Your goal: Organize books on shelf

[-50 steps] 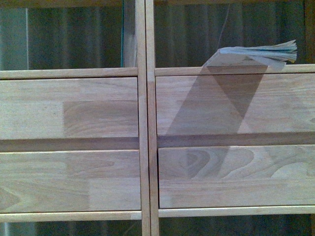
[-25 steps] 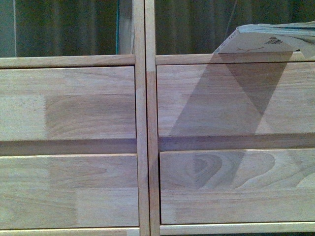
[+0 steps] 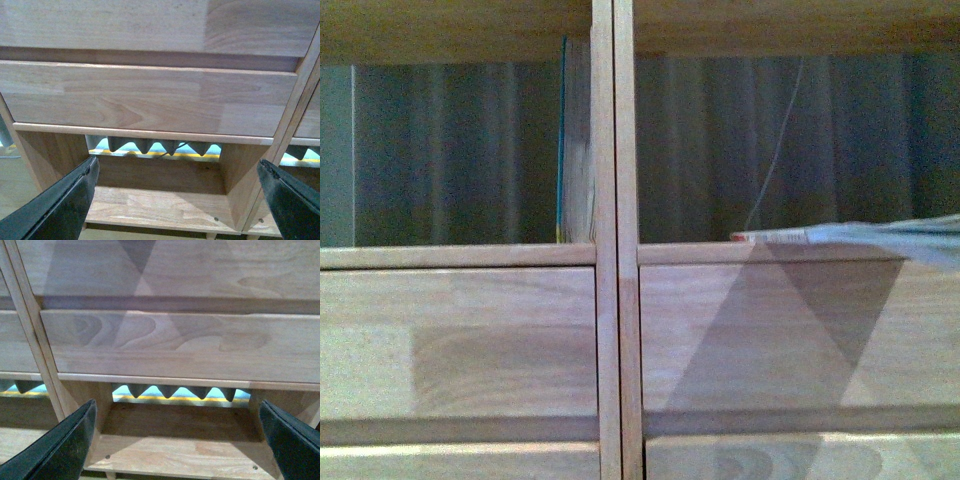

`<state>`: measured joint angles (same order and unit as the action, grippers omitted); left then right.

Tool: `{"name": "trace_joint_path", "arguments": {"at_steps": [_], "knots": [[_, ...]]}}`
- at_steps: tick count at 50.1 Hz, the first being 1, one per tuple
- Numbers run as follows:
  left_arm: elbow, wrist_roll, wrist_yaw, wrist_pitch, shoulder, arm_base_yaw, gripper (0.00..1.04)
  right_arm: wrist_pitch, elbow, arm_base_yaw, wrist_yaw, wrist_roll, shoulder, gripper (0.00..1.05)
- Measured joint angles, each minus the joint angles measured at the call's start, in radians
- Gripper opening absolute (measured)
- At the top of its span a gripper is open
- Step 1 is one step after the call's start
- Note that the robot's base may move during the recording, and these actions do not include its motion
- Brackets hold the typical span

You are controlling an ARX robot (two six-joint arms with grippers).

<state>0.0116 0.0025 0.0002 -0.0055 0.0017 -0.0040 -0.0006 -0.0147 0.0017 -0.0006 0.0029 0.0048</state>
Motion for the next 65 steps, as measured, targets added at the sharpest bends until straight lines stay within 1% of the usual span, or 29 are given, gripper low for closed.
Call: {"name": "trace_joint_path", "arguments": {"at_steps": [31, 32, 35, 36, 41, 43, 46, 51, 53, 55, 57, 65], "knots": [[0.000, 0.000, 0.000, 0.000, 0.000, 0.000, 0.97, 0.000, 0.000, 0.000, 0.001, 0.000, 0.000, 0.98], [0.000, 0.000, 0.000, 0.000, 0.000, 0.000, 0.97, 0.002, 0.000, 0.001, 0.009, -0.001, 0.000, 0.98], [0.000, 0.000, 0.000, 0.000, 0.000, 0.000, 0.97, 0.026, 0.000, 0.022, 0.092, -0.003, 0.000, 0.98], [0.000, 0.000, 0.000, 0.000, 0.000, 0.000, 0.97, 0.032, 0.000, 0.024, 0.101, 0.000, 0.003, 0.98], [0.000, 0.000, 0.000, 0.000, 0.000, 0.000, 0.97, 0.016, -0.025, 0.020, 0.097, 0.058, 0.076, 0.98], [0.000, 0.000, 0.000, 0.000, 0.000, 0.000, 0.97, 0.016, -0.049, 0.018, 0.084, 0.109, 0.132, 0.98], [0.000, 0.000, 0.000, 0.000, 0.000, 0.000, 0.97, 0.010, -0.092, 0.002, 0.039, 0.174, 0.211, 0.98], [0.000, 0.000, 0.000, 0.000, 0.000, 0.000, 0.97, -0.024, -0.254, -0.066, -0.146, 0.439, 0.458, 0.98], [0.000, 0.000, 0.000, 0.000, 0.000, 0.000, 0.97, -0.026, -0.325, -0.077, -0.241, 0.578, 0.572, 0.98], [0.000, 0.000, 0.000, 0.000, 0.000, 0.000, 0.97, -0.017, -0.375, -0.079, -0.312, 0.694, 0.660, 0.98], [0.000, 0.000, 0.000, 0.000, 0.000, 0.000, 0.97, 0.000, -0.409, -0.078, -0.340, 0.780, 0.726, 0.98], [0.000, 0.000, 0.000, 0.000, 0.000, 0.000, 0.97, 0.085, -0.533, -0.055, -0.339, 1.062, 0.945, 0.98]]}}
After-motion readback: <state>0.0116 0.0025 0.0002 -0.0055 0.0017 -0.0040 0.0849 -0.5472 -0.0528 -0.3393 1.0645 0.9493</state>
